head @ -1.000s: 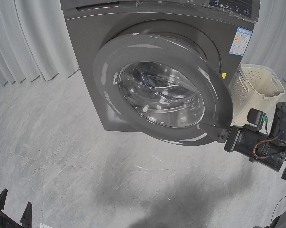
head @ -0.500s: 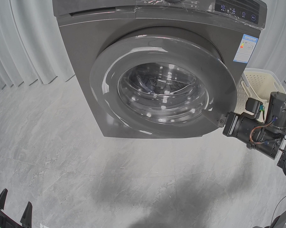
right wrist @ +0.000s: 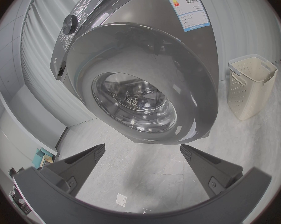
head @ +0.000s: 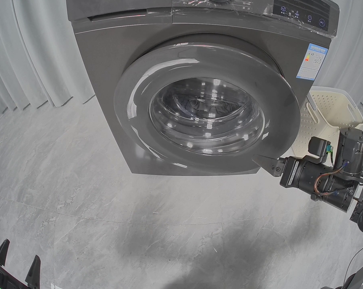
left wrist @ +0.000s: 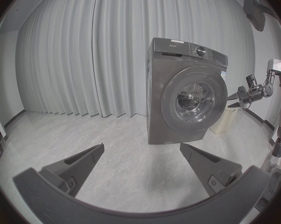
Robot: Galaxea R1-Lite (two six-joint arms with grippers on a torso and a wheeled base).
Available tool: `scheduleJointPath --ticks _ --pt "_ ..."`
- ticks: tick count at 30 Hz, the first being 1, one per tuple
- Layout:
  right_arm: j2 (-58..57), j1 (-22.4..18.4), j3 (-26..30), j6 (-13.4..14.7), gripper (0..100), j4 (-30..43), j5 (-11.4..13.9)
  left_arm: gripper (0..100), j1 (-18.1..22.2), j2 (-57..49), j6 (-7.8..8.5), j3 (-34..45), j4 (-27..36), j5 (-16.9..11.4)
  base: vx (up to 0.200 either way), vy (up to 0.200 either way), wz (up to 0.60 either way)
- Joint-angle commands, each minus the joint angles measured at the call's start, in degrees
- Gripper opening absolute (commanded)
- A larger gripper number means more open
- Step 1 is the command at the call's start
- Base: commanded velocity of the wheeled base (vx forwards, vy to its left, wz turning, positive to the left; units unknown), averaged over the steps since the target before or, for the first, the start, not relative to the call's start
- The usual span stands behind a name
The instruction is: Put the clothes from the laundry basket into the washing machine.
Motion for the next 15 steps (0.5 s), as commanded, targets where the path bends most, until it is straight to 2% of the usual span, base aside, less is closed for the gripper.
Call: scheduleJointPath --ticks 1,5,8,14,15 --pt "-0.52 1.89 0.22 0.14 100 -0.73 -0.32 100 0.0 -0.47 -0.45 0.92 0.0 0.22 0.0 -0.2 0.0" --pt "-0.52 4.44 1.27 0.14 100 -1.96 -0.41 100 0.0 -0.47 -0.54 1.01 0.0 0.31 0.0 -0.2 0.0" --pt "0.0 6.02 1.71 0.05 100 -2.58 -0.41 100 0.0 -0.47 -0.36 1.01 0.0 0.31 0.0 0.0 0.0" --pt "0.18 6.02 0.57 -0.22 100 -4.95 -0.5 100 0.0 -0.47 -0.27 0.92 0.0 0.22 0.0 0.0 0.0" --pt "0.18 6.02 0.31 -0.13 100 -5.48 -0.58 100 0.0 -0.47 -0.19 0.92 0.0 0.22 0.2 0.0 0.0"
